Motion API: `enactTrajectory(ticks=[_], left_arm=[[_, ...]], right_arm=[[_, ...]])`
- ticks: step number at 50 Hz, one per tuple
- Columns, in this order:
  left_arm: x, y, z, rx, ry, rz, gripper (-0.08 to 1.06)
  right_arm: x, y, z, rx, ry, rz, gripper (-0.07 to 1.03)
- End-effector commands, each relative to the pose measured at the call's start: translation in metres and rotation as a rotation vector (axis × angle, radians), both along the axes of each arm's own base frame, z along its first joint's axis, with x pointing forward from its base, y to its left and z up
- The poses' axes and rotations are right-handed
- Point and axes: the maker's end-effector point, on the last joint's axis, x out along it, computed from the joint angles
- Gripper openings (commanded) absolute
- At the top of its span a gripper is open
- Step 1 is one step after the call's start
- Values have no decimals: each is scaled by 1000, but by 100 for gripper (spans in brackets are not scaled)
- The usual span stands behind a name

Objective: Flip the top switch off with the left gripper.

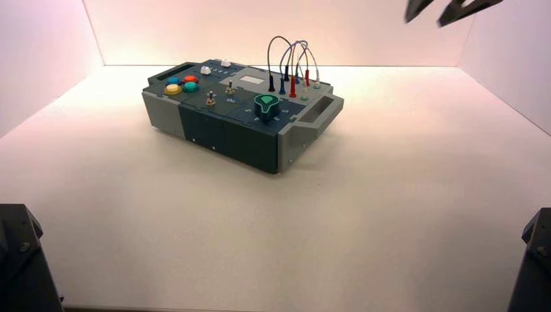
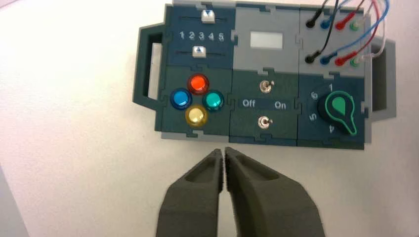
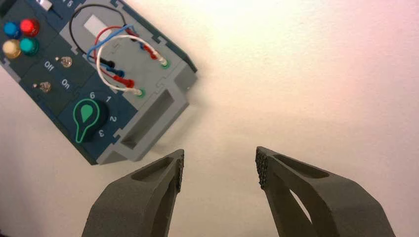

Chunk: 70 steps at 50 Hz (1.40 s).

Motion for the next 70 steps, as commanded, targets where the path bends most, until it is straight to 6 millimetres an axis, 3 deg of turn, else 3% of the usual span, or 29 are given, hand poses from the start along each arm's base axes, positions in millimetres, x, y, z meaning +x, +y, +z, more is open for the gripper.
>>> enactTrajectory(ticks=[1,7,12,13,16,18,20,31,36,62,70], left_arm=[[13,-22,-7,18,46,-76,13],[16,-41,-29,38,116,-129,18],[25,-57,-42,47,146,-159,44],[28,-60,-44,47,151,-162,54],[31,-64,-46,48,154,-165,63],[38,-72,-53,50,168,-172,77],[41,-77,-53,52,167,-180,80],[66,-88,-59,60,180,-193,80],[73,-96,-71,75,232,-210,80],[79,-111,-101,94,293,-230,80],[78,-109,-108,104,306,-231,73]], right_arm=[[17,17,-5,2,1,34,75],[23,30,-25,-19,60,67,77],[32,38,-39,-45,95,93,96],[34,39,-41,-47,98,93,99],[36,39,-45,-53,102,96,99],[39,41,-54,-61,122,99,99],[41,41,-57,-61,122,95,99],[54,46,-68,-56,99,87,99],[58,47,-76,-61,117,87,99],[76,66,-90,-70,132,114,99],[79,73,-98,-75,138,128,99]])
